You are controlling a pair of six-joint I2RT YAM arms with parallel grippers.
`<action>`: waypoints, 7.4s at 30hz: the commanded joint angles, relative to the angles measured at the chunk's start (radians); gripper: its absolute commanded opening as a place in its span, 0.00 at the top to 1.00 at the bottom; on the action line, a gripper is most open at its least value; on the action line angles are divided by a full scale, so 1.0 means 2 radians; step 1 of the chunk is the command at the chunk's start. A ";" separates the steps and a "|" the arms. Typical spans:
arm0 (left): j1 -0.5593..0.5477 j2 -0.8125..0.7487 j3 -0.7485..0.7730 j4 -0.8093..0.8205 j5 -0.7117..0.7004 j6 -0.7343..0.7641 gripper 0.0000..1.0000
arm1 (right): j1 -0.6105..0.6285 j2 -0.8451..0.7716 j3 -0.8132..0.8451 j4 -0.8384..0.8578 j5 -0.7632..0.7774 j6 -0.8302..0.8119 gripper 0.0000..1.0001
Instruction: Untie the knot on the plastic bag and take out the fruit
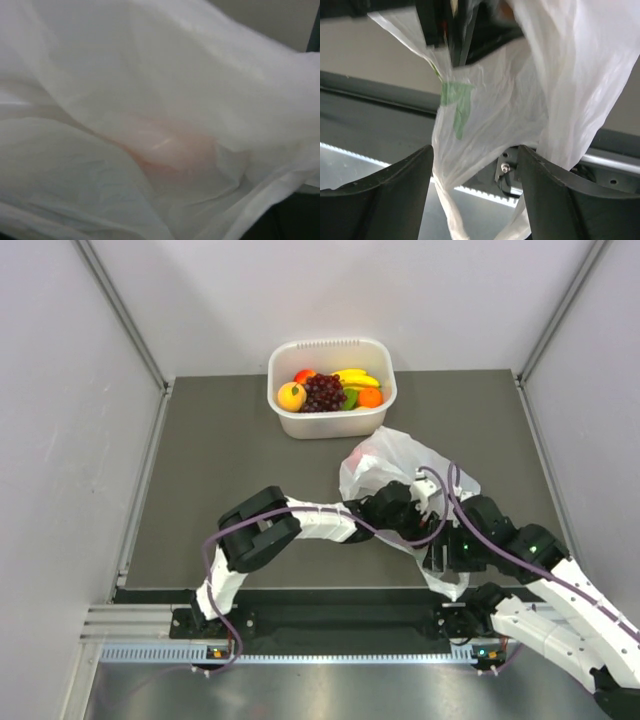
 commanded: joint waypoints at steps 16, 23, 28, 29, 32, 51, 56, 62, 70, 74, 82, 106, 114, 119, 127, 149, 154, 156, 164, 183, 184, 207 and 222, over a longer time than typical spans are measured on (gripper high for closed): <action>0.009 -0.343 -0.096 -0.144 -0.126 -0.015 1.00 | 0.001 0.057 0.072 0.150 0.084 -0.031 0.18; 0.174 -0.334 -0.035 -0.146 -0.093 0.014 1.00 | 0.001 0.065 0.075 0.161 0.078 -0.049 0.10; 0.266 -0.216 0.065 -0.095 -0.115 0.026 1.00 | 0.001 0.063 0.066 0.172 0.072 -0.058 0.05; 0.292 -0.196 0.081 -0.086 -0.112 0.017 1.00 | 0.001 0.065 0.064 0.173 0.071 -0.061 0.04; 0.331 -0.116 0.145 -0.050 -0.106 0.003 1.00 | 0.001 0.069 0.059 0.176 0.071 -0.067 0.00; 0.397 0.080 0.339 -0.033 -0.150 -0.032 0.01 | 0.001 0.088 0.017 0.240 0.032 -0.071 0.00; 0.396 0.005 0.231 0.015 -0.140 -0.046 0.01 | 0.001 0.099 0.023 0.247 0.031 -0.076 0.00; 0.388 -0.150 0.088 0.070 -0.120 -0.064 0.01 | 0.001 0.103 0.021 0.269 0.023 -0.074 0.00; 0.322 -0.283 -0.037 0.025 -0.058 -0.050 0.01 | 0.001 0.112 0.024 0.300 0.036 -0.073 0.01; 0.259 -0.315 -0.083 -0.016 -0.014 -0.017 0.01 | 0.001 0.124 0.033 0.300 0.038 -0.076 0.05; 0.181 -0.329 -0.099 -0.114 0.003 0.057 0.01 | 0.001 0.092 0.027 0.291 0.030 -0.082 0.08; 0.151 -0.377 -0.117 -0.105 0.033 0.013 1.00 | 0.005 0.092 0.001 0.357 -0.062 -0.093 0.34; 0.135 -0.422 -0.151 -0.084 0.025 -0.035 1.00 | 0.031 0.149 -0.001 0.453 -0.014 -0.075 0.63; 0.128 -0.410 -0.164 -0.085 0.026 -0.056 1.00 | 0.055 0.215 0.004 0.493 0.093 -0.067 0.60; 0.099 -0.450 -0.178 -0.083 0.008 -0.086 1.00 | 0.056 0.304 -0.001 0.551 0.219 -0.005 0.22; 0.052 -0.532 -0.284 -0.123 -0.025 -0.165 1.00 | 0.050 0.464 -0.049 0.820 0.288 0.004 0.00; 0.052 -0.538 -0.294 -0.124 -0.033 -0.167 1.00 | 0.042 0.504 -0.039 0.848 0.280 -0.008 0.00; 0.052 -0.542 -0.291 -0.124 -0.033 -0.165 1.00 | 0.038 0.527 -0.024 0.849 0.272 -0.013 0.00; 0.052 -0.546 -0.292 -0.127 -0.038 -0.159 1.00 | 0.025 0.542 -0.037 0.888 0.246 -0.011 0.14; 0.052 -0.551 -0.319 -0.114 -0.204 -0.139 1.00 | 0.026 0.192 -0.105 0.530 -0.073 -0.078 1.00; 0.053 -0.550 -0.318 -0.112 -0.211 -0.135 1.00 | 0.026 0.176 -0.104 0.510 -0.088 -0.083 1.00; 0.055 -0.564 -0.371 -0.075 -0.199 -0.149 1.00 | -0.020 0.309 0.327 0.407 -0.124 -0.248 1.00; 0.055 -0.599 -0.377 -0.083 -0.158 -0.156 1.00 | -0.124 0.740 0.683 0.426 -0.028 -0.188 1.00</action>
